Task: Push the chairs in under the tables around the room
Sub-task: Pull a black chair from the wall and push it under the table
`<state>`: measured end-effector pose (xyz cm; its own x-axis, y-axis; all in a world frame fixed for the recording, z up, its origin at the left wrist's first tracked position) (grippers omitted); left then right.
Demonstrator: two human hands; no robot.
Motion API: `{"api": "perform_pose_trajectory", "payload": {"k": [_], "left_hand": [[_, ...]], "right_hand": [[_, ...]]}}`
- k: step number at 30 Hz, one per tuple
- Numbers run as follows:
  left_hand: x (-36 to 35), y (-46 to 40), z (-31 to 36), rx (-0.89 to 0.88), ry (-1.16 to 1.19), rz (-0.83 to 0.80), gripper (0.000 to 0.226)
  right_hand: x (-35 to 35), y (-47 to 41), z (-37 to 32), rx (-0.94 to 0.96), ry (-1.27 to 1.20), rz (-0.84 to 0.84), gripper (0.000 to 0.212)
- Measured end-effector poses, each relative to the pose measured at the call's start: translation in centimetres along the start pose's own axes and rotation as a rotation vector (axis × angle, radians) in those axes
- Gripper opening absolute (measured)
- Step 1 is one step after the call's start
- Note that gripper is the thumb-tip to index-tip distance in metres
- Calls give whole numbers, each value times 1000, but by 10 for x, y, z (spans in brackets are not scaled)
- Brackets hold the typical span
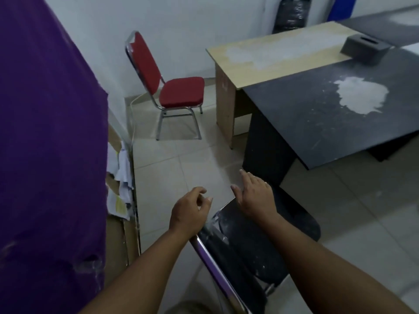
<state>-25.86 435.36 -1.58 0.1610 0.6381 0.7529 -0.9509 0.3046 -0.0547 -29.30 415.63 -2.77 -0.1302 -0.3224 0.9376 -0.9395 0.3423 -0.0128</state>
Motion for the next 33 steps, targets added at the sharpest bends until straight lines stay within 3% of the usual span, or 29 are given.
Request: {"api": "perform_pose_trajectory", "payload": {"k": [12, 20, 27, 33], "left_hand": [[-23, 0, -2, -280, -13, -375, 17], [-27, 10, 0, -475, -70, -431, 22], [-31, 13, 2, -519, -136, -468, 22], [-36, 23, 3, -661, -237, -491, 38]], "right_hand": [[-9, 63, 34, -429, -1, 102, 60], [-24, 157, 26, -704, -178, 61, 54], [-21, 205, 9, -698, -322, 126, 40], [-23, 230, -27, -608, -336, -10, 70]]}}
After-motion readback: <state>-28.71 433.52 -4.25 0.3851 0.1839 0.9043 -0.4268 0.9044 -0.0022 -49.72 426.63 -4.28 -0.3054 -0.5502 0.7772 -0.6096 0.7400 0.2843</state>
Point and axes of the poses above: each hand's wrist, its own y-axis away from the middle knuckle, its own x-axis out of the back of the hand, z = x × y, the point moved 8 cm from there along -y, towards the middle knuckle, and after that the axes turned 2 degrees about z, right-handed, at the moved point
